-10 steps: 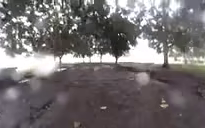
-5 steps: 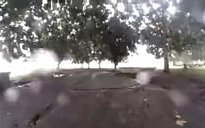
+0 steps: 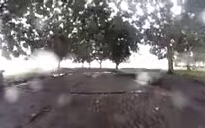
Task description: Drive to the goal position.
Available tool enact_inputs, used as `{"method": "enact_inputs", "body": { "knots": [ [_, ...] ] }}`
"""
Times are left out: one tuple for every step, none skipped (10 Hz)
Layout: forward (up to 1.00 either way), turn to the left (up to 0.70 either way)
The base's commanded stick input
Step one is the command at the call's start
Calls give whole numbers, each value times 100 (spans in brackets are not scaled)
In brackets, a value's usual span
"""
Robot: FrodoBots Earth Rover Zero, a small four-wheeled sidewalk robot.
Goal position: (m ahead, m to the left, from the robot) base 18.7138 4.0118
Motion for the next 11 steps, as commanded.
{"method": "enact_inputs", "body": {
  "knots": [
    [70, 0],
    [70, 0],
    [70, 0],
    [70, 0],
    [70, 0],
    [70, 0],
    [70, 0],
    [70, 0],
    [70, 0],
    [70, 0],
    [70, 0]
  ]
}}
